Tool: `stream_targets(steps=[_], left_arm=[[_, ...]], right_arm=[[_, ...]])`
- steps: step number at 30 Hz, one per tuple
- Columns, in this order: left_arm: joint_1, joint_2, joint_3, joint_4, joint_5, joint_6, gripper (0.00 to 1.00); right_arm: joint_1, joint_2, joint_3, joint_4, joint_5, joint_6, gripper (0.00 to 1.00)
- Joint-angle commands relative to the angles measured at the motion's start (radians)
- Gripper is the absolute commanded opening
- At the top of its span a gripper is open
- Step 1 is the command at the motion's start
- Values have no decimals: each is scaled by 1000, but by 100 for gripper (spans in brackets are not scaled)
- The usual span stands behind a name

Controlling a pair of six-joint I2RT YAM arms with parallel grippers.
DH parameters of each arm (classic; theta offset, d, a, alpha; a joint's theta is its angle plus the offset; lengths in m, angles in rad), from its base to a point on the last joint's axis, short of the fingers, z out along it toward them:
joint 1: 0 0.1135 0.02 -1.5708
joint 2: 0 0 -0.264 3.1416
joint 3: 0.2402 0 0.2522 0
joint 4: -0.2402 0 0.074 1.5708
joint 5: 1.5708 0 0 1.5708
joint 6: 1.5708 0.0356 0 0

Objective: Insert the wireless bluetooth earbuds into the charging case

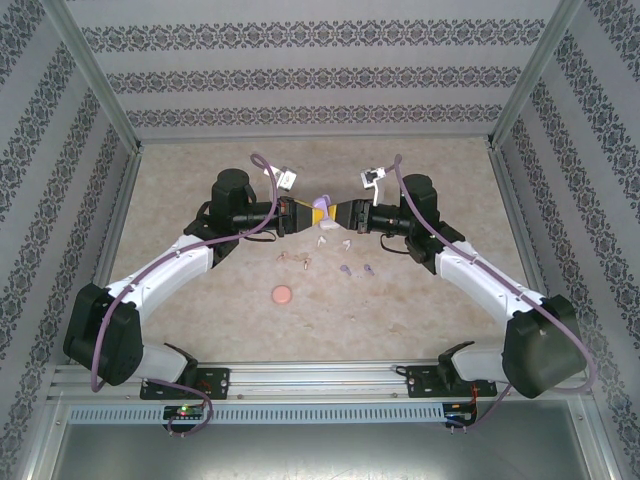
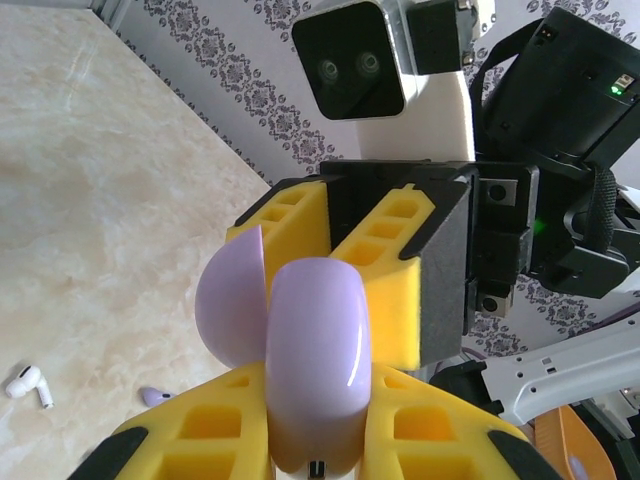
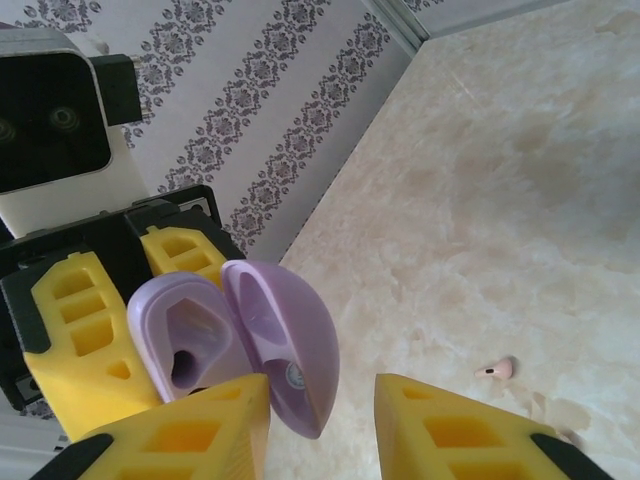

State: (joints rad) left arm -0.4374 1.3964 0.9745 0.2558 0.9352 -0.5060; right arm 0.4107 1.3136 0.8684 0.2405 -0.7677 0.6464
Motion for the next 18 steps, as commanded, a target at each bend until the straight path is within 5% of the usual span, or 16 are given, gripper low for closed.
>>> stream_targets(steps=[1, 18], left_arm=[[-8, 3, -5, 62, 16, -11, 0], [-29, 15, -16, 63, 18, -7, 0]], right_arm=[[10, 16, 23, 39, -3, 4, 33], [13, 45, 53, 55, 2, 18, 22]])
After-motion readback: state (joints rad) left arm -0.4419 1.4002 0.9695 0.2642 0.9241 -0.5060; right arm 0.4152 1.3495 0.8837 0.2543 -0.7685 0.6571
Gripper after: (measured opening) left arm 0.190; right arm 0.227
